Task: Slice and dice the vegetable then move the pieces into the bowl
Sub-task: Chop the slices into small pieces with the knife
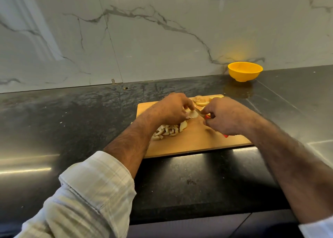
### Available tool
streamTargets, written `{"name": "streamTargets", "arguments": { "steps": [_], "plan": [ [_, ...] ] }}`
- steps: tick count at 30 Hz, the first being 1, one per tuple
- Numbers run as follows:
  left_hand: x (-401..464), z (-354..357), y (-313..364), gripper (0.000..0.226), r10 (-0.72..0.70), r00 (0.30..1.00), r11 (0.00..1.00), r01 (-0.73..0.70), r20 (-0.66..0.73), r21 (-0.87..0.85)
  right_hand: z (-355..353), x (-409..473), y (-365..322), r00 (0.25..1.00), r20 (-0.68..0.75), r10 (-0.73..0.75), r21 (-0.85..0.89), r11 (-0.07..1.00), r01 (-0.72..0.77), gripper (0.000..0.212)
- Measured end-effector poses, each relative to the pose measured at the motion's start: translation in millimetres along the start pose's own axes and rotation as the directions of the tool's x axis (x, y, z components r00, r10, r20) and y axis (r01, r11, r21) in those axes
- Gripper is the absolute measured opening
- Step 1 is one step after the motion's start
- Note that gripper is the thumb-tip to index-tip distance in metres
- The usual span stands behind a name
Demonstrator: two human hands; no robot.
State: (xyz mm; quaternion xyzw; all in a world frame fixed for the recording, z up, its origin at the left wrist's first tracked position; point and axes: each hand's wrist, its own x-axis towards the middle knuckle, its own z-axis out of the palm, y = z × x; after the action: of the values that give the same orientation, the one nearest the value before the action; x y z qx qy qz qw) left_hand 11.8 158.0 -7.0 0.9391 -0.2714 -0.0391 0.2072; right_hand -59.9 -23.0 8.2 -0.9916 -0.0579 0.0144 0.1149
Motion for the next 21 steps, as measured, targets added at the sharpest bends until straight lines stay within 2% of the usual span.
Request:
{"name": "streamTargets", "arguments": {
  "steps": [3,8,11,21],
  "plan": [
    [-0.6,-4.1,-0.7,0.04,0.014,0.997,1.0,-0.015,0.07,0.006,-9.7,-0.9,8.6,0.998,0.018,-0.052,0.006,0.999,0.052,0.038],
    [4.0,-0.2,3.1,0.043,0.027,0.998,0.999,-0.028,0.052,0.029,0.9,-1.7,18.4,0.998,-0.042,-0.052,0.05,0.997,0.054,0.039],
    [6.2,-0.5,-2.1,0.035,0.016,0.999,0.999,-0.018,0.046,0.039,5.4,-2.9,20.3,0.998,-0.043,-0.046,0.072,0.996,0.049,0.039],
    [7.0,7.3,-6.9,0.019,0.005,0.996,0.992,0.006,-0.087,0.123,7.6,-3.4,18.6,0.999,-0.031,-0.011,0.075,0.997,0.014,0.041]
  ]
}}
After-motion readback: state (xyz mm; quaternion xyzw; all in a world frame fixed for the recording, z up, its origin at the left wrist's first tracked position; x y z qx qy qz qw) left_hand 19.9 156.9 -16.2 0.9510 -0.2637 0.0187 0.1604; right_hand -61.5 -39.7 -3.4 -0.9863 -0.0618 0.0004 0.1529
